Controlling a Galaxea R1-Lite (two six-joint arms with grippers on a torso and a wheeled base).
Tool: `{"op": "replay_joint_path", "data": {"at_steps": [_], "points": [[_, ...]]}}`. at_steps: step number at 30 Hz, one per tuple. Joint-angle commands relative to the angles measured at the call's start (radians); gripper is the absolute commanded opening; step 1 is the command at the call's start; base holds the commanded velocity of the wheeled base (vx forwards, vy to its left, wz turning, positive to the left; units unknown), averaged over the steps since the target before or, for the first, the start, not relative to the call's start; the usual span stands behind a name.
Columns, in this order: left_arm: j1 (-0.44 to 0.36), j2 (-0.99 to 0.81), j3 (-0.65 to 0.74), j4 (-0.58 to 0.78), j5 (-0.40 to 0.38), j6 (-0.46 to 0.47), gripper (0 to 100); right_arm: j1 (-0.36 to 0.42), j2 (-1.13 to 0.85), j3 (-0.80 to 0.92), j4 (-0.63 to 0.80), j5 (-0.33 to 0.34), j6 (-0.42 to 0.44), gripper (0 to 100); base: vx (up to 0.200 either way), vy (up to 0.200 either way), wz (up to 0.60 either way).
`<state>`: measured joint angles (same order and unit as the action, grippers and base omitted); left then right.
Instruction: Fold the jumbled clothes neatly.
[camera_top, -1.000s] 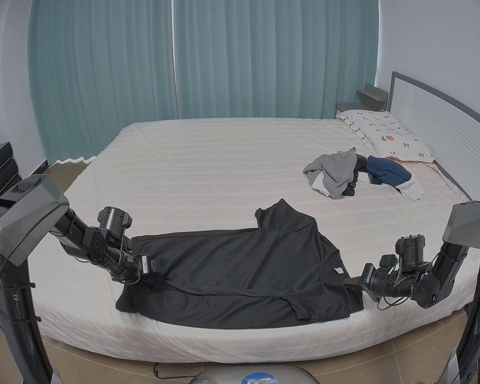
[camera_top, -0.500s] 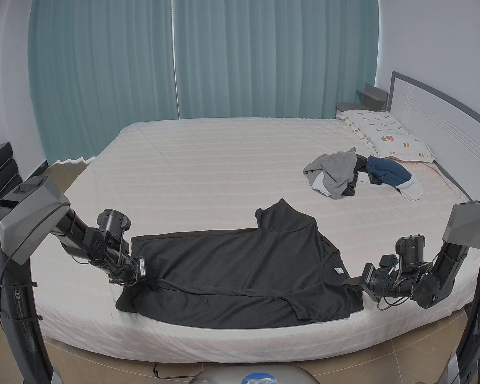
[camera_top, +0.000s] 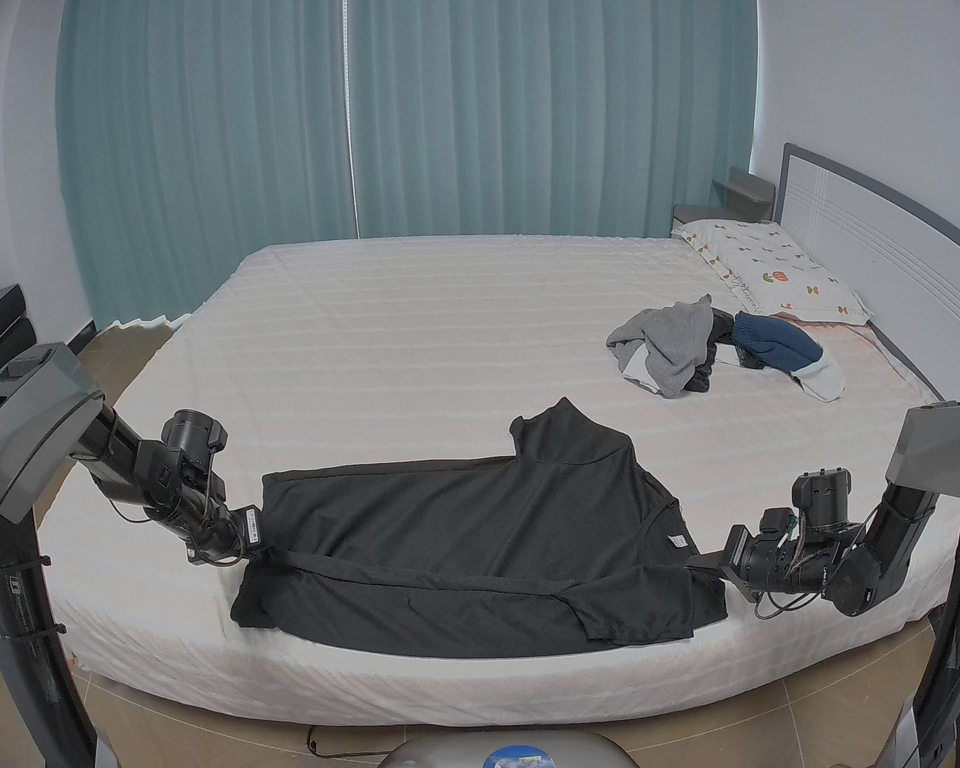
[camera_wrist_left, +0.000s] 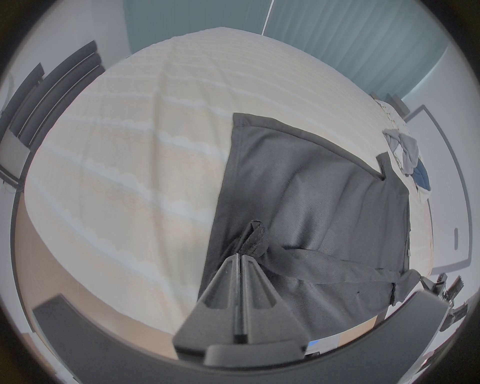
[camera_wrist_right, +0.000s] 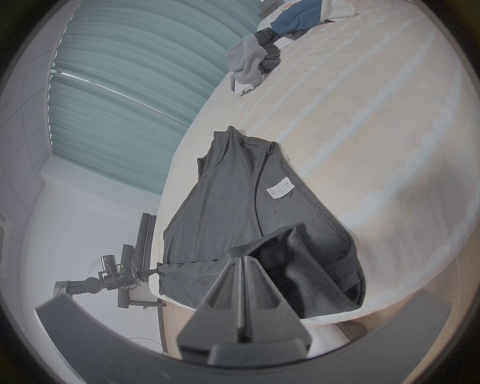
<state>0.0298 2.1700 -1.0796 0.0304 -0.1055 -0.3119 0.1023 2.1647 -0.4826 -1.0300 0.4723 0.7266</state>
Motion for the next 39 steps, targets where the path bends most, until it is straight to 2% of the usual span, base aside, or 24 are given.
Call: {"op": "replay_joint_path", "data": {"at_steps": [1, 16, 19, 25, 32, 39], "points": [[0.015, -0.042, 0.010, 0.013, -0.002, -0.004, 0, -0.001, 0.000, 0.005, -0.033, 0.000, 0.001, 0, 0.000, 0.000, 0.00], [0.036, -0.164, 0.098, 0.016, 0.000, -0.010, 0, -0.030, -0.045, 0.027, -0.137, -0.004, 0.057, 0, 0.000, 0.000, 0.00], [0.044, -0.164, 0.090, 0.014, -0.002, -0.050, 0, -0.043, -0.046, 0.025, -0.139, -0.004, 0.059, 0, 0.000, 0.000, 0.00], [0.045, -0.151, 0.087, 0.014, -0.008, -0.075, 0, -0.072, -0.057, 0.021, -0.147, -0.004, 0.060, 0, 0.000, 0.000, 0.00], [0.042, -0.099, 0.070, 0.003, -0.020, -0.076, 0, -0.062, -0.026, 0.018, -0.147, -0.004, 0.060, 0, 0.000, 0.000, 0.00], [0.035, -0.021, 0.006, 0.002, -0.088, -0.105, 0, -0.058, -0.002, 0.016, -0.148, -0.004, 0.059, 0, 0.000, 0.000, 0.00]]}}
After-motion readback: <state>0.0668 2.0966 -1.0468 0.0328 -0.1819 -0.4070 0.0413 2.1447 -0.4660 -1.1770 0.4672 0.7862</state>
